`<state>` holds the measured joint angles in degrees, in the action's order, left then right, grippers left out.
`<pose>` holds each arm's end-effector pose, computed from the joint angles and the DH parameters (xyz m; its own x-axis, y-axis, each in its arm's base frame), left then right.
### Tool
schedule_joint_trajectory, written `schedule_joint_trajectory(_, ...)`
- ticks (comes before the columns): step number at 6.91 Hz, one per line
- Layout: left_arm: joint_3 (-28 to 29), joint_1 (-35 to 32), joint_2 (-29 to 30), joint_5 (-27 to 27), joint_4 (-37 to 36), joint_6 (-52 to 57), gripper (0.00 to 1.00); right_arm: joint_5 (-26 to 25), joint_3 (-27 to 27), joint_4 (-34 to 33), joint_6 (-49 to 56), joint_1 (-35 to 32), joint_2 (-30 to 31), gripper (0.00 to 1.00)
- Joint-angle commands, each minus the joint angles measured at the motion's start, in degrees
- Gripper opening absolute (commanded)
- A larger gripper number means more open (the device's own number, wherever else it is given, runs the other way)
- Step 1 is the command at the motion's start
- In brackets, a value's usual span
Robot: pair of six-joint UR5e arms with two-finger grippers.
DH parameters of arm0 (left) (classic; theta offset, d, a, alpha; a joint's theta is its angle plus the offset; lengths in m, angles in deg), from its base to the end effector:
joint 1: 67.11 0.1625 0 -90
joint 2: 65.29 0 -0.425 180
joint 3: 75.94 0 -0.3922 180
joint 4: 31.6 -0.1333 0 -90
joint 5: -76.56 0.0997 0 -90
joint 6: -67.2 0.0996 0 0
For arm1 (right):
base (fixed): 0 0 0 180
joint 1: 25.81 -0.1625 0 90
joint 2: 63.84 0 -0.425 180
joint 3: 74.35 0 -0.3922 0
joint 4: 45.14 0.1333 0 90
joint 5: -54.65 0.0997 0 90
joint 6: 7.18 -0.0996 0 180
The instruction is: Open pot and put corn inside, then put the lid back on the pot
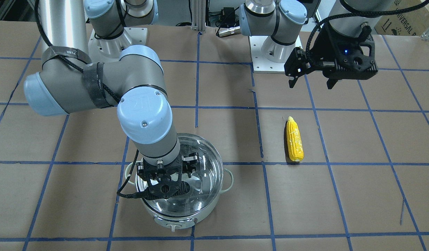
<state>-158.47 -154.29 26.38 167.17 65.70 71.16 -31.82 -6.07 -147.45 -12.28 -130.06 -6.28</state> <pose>-0.1075 -0.5055 0.5248 -0.9998 0.0202 -0.0088 0.0199 0.9994 0.0268 0.3113 -0.6594 0.3516 -0.9850 -0.1602 -0.0638 -0.1591 0.9870 -0.0222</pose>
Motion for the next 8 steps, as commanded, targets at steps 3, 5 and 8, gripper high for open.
schedule_joint_trajectory(3, 0.0, 0.0, 0.0, 0.0, 0.0, 0.1, 1.0, 0.0, -0.1, 0.1, -0.3, 0.0, 0.0, 0.19)
schedule_joint_trajectory(5, 0.0, 0.0, 0.0, 0.0, 0.0, 0.1, 1.0, 0.0, -0.2, 0.1, -0.5, 0.0, 0.1, 0.1)
schedule_joint_trajectory(8, 0.0, 0.0, 0.0, 0.0, 0.0, 0.1, 1.0, 0.8, -0.7, 0.4, -1.2, 0.0, 0.1, 0.86)
